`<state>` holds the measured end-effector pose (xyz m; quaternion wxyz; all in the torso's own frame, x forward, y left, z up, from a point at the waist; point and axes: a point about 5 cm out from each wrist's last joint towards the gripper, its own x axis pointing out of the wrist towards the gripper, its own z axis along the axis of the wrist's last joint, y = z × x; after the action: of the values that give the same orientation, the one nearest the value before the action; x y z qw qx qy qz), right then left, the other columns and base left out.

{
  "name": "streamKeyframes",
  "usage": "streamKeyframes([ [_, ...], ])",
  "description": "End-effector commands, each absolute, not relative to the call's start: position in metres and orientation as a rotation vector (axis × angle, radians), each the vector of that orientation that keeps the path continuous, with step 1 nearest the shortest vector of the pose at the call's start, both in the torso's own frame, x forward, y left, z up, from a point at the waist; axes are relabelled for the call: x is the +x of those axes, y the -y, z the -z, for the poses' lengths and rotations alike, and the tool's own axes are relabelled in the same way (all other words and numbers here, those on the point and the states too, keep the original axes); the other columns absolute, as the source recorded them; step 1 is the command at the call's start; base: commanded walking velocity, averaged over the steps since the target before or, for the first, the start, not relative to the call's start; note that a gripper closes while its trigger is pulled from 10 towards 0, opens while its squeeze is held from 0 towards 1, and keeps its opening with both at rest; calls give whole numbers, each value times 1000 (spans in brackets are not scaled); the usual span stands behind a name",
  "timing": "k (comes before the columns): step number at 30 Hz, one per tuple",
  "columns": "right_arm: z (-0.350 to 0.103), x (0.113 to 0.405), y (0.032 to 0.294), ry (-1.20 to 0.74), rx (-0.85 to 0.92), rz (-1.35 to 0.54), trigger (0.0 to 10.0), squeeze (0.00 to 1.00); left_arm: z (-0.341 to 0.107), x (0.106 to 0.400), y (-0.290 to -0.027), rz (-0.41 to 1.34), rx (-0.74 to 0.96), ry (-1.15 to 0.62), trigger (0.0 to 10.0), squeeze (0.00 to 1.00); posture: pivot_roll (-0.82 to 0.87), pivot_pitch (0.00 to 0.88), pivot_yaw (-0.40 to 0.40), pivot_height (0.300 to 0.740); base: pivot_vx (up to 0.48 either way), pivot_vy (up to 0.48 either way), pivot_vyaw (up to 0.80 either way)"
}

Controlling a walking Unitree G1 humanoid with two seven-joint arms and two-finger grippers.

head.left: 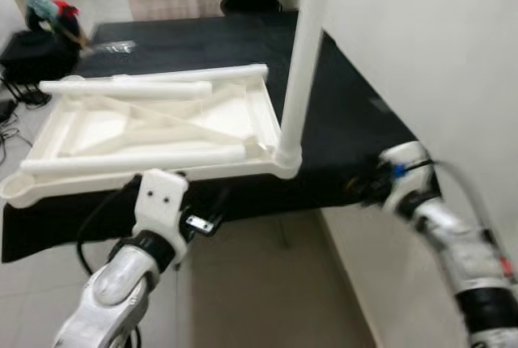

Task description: Building children table

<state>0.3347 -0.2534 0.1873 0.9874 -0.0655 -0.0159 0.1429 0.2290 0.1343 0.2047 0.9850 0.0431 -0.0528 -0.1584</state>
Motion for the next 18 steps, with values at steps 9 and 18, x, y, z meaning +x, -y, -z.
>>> streamKeyframes([
  [9, -210, 361, 228, 72, 17, -448, 10000, 1000, -207, 225, -126, 370, 71, 112, 10000, 0, 89, 186, -65, 740, 0, 0, 0],
  [18, -230, 364, 209, -29, -32, -911, 10000, 0, -210, 222, -119, 413, 46, 124, 10000, 0, 81, 219, -65, 740, 0, 0, 0],
])
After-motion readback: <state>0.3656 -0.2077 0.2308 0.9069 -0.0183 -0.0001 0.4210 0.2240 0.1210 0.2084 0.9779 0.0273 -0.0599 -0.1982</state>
